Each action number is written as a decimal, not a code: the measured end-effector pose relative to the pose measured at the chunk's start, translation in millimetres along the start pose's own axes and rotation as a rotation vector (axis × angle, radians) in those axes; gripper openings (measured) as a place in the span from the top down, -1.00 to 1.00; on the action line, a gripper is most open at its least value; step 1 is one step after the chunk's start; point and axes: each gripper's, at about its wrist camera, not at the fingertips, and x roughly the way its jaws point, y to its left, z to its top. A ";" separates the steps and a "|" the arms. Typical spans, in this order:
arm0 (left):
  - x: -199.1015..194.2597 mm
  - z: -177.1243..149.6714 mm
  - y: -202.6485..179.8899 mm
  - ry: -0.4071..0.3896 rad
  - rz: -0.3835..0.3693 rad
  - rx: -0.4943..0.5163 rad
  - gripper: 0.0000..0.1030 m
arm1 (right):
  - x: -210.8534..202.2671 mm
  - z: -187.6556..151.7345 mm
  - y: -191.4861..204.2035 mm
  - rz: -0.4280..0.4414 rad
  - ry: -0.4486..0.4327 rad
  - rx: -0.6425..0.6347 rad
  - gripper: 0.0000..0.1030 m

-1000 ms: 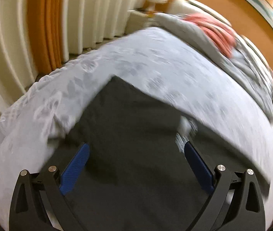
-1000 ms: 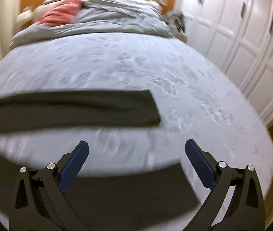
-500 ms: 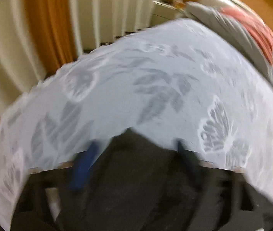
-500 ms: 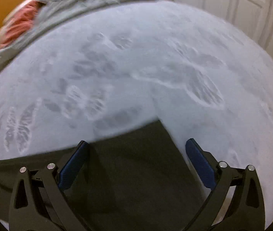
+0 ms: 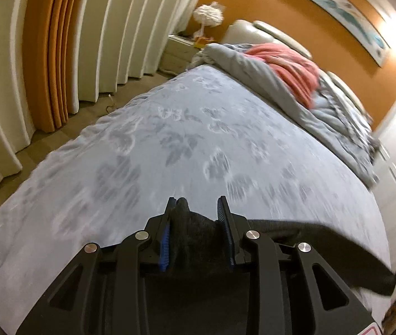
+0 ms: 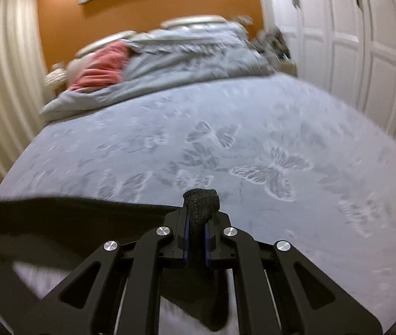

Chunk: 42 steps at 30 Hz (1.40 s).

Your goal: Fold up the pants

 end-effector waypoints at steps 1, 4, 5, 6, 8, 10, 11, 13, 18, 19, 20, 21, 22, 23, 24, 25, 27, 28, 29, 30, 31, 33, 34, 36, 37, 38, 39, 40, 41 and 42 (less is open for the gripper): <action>-23.4 -18.3 8.3 0.016 -0.011 -0.002 0.49 | -22.6 -9.8 -1.1 0.007 -0.002 -0.030 0.88; -58.4 -63.1 39.4 0.072 -0.018 -0.044 0.49 | -58.5 -43.1 -11.8 -0.005 0.025 -0.058 0.88; -60.6 -75.8 49.9 0.095 -0.006 -0.059 0.49 | -64.9 -55.7 -17.3 -0.017 0.042 -0.057 0.88; -61.4 -88.7 61.0 0.118 0.004 -0.077 0.48 | -71.1 -72.9 -25.8 -0.037 0.069 -0.050 0.87; -54.8 -115.0 81.2 0.183 0.021 -0.126 0.46 | -71.3 -99.2 -38.8 -0.065 0.141 -0.033 0.76; -46.1 -138.4 99.5 0.237 0.062 -0.211 0.45 | -64.4 -129.2 -54.3 -0.132 0.255 0.002 0.54; -45.2 -145.9 105.8 0.241 0.069 -0.265 0.39 | -64.2 -139.5 -60.0 -0.182 0.293 0.019 0.46; -53.0 -156.5 115.0 0.238 0.009 -0.382 0.10 | -78.5 -150.2 -67.2 -0.201 0.314 0.080 0.46; -77.1 -159.3 108.1 0.176 -0.111 -0.504 -0.58 | -133.4 -137.5 -47.9 -0.089 0.186 0.202 -0.56; -76.5 -161.7 105.2 0.188 -0.090 -0.529 -0.63 | -134.6 -134.6 -39.0 -0.061 0.191 0.209 -0.55; -77.4 -165.7 108.2 0.203 -0.079 -0.563 -0.64 | -134.7 -131.5 -29.9 -0.029 0.208 0.228 -0.57; -77.5 -172.2 113.6 0.219 -0.074 -0.617 -0.64 | -135.8 -131.4 -24.6 -0.013 0.217 0.244 -0.57; -76.0 -185.7 116.4 0.250 -0.069 -0.710 -0.64 | -133.7 -131.4 -20.5 0.005 0.224 0.262 -0.58; -72.7 -197.0 120.3 0.277 -0.066 -0.783 -0.64 | -129.2 -132.6 -17.8 0.027 0.235 0.291 -0.58; -70.8 -207.4 120.0 0.297 -0.068 -0.834 -0.64 | -125.6 -134.9 -15.8 0.035 0.244 0.311 -0.58; -66.7 -218.2 120.6 0.320 -0.060 -0.870 -0.64 | -119.7 -137.9 -15.9 0.042 0.252 0.335 -0.58; -56.0 -223.3 119.8 0.321 -0.037 -0.873 -0.64 | -111.5 -147.3 -17.5 0.069 0.266 0.380 -0.58; -54.2 -219.0 118.4 0.309 -0.029 -0.862 -0.64 | -108.4 -152.0 -18.4 0.077 0.270 0.403 -0.57; -52.7 -213.4 116.6 0.291 -0.032 -0.850 -0.64 | -102.5 -154.5 -22.9 0.085 0.277 0.433 -0.56; -50.0 -206.6 114.7 0.272 -0.052 -0.835 -0.62 | -97.7 -157.7 -27.2 0.098 0.284 0.462 -0.53; -44.6 -197.5 113.3 0.255 -0.091 -0.815 -0.55 | -93.7 -160.5 -30.2 0.107 0.288 0.488 -0.42; -35.8 -188.9 110.0 0.255 -0.131 -0.798 -0.08 | -84.6 -161.4 -36.9 0.137 0.285 0.551 -0.34; -29.8 -185.4 109.3 0.257 -0.162 -0.797 0.06 | -83.5 -161.5 -38.3 0.148 0.280 0.564 -0.30; -18.4 -182.0 108.9 0.265 -0.214 -0.801 0.61 | -73.5 -154.8 -38.4 0.170 0.278 0.579 -0.29; -14.9 -183.3 111.2 0.273 -0.229 -0.815 0.68 | -65.1 -150.4 -36.6 0.174 0.283 0.579 -0.29; -12.7 -182.8 113.6 0.281 -0.242 -0.829 0.70 | -58.4 -147.8 -34.7 0.172 0.288 0.573 -0.28; -11.4 -180.7 117.0 0.282 -0.246 -0.833 0.70 | -46.7 -143.8 -32.6 0.163 0.299 0.568 -0.29; -12.4 -176.8 120.4 0.283 -0.250 -0.828 0.71 | -34.8 -141.2 -31.1 0.156 0.310 0.569 -0.29; -13.1 -173.5 121.9 0.280 -0.253 -0.823 0.73 | -23.2 -140.2 -29.4 0.152 0.322 0.573 -0.29; -14.7 -170.7 122.0 0.273 -0.259 -0.817 0.76 | -8.3 -140.7 -27.6 0.150 0.337 0.583 -0.27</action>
